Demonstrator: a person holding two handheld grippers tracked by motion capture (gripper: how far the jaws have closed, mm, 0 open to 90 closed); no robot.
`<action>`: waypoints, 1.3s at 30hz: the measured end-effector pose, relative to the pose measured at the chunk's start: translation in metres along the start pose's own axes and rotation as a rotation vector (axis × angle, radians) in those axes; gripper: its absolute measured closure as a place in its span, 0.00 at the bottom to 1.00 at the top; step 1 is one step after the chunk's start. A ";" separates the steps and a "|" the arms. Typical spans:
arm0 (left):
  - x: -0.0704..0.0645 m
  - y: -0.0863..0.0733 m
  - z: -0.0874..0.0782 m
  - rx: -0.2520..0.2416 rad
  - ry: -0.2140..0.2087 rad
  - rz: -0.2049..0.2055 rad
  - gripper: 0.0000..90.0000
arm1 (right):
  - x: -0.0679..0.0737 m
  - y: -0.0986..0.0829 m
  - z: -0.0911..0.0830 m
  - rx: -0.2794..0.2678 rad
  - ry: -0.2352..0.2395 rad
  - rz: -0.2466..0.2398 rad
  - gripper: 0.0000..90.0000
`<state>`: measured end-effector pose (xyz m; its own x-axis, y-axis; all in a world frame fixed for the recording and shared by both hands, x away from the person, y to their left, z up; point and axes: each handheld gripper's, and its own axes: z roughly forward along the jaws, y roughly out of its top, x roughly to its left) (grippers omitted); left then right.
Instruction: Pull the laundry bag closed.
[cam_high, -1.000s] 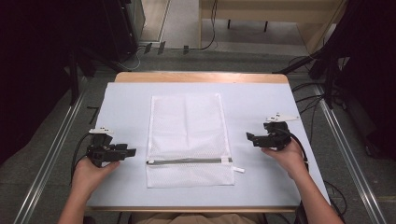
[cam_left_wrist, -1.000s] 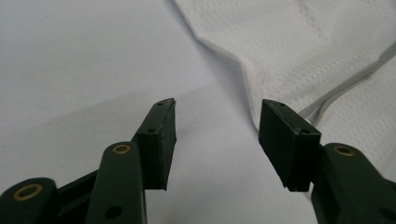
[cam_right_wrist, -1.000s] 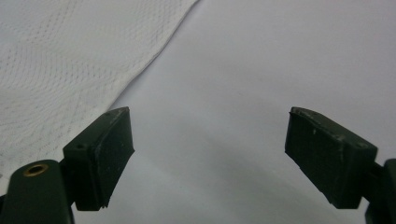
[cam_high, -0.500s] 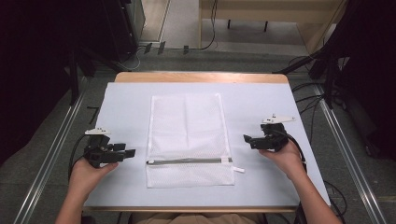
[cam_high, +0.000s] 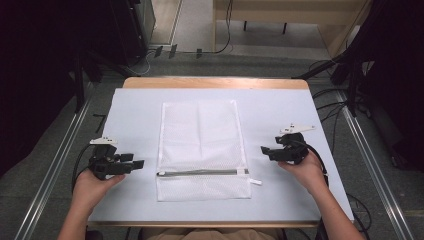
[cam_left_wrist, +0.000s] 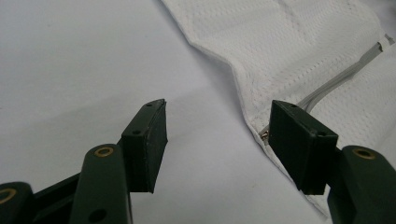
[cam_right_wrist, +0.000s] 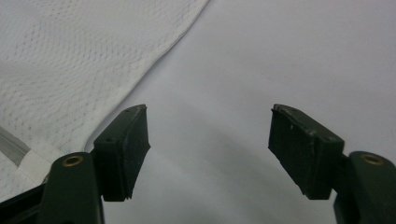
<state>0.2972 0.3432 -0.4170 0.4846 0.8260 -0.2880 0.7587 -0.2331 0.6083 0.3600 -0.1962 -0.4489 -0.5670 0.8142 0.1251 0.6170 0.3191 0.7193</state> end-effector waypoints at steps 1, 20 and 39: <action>0.000 0.000 0.000 0.000 0.000 0.000 0.42 | 0.000 0.000 -0.001 -0.002 -0.002 -0.003 0.36; -0.004 0.013 0.014 0.019 -0.029 0.038 0.42 | 0.002 -0.006 -0.004 0.021 0.016 -0.020 0.44; -0.004 0.019 0.015 0.007 -0.043 0.031 0.42 | 0.041 -0.003 -0.006 0.044 0.108 -0.091 0.49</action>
<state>0.3164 0.3280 -0.4152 0.5256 0.7959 -0.3006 0.7461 -0.2614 0.6124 0.3312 -0.1664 -0.4415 -0.6755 0.7249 0.1348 0.5823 0.4123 0.7007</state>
